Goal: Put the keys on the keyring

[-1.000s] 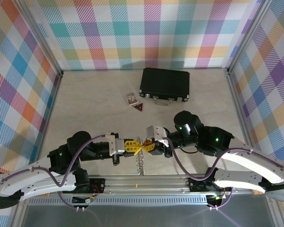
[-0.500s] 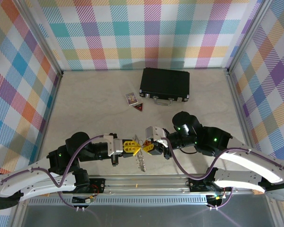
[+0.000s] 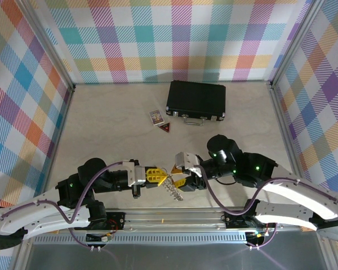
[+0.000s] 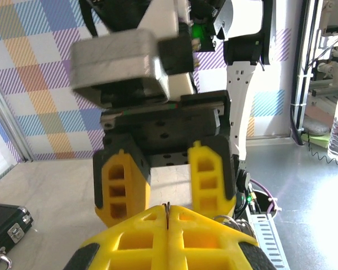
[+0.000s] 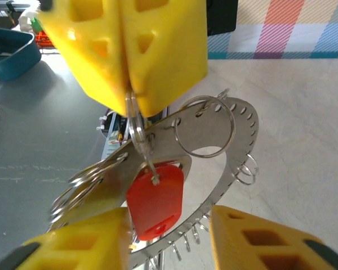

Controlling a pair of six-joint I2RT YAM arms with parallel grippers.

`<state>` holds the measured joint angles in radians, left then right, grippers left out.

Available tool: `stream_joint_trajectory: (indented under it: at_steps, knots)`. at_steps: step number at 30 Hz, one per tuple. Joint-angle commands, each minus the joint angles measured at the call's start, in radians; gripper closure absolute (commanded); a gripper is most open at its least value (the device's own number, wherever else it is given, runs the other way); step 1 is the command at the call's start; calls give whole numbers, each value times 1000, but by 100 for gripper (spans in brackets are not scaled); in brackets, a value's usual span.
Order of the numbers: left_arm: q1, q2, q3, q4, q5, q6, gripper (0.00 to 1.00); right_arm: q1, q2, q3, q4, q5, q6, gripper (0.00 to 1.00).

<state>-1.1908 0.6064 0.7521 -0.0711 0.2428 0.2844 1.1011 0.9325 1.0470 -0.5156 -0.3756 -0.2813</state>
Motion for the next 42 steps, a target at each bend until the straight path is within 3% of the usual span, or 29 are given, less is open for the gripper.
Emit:
stream_joint_trajectory:
  at_steps: [1,10,16,28,34,37,40,42]
  knots:
    - [-2,-10,-3,68,-1,1,100,2,-57,-8,56,5,10,54]
    - [-2,7,4,68,19,-3,100,3,-73,-10,137,-5,11,54]
    - [-2,13,6,68,26,-4,100,3,-50,-11,161,-22,14,61]
    - [-2,9,7,65,19,-5,100,4,3,-13,167,-55,21,79]
    - [-2,9,9,61,13,-3,100,3,5,-12,160,-60,17,97]
    - [-1,14,14,47,-7,-5,100,3,7,-3,144,-53,10,100]
    - [-3,34,52,-44,-117,-10,100,3,22,27,86,-19,-10,100]
    - [-3,56,92,-142,-161,-7,91,3,32,51,33,19,-33,100]
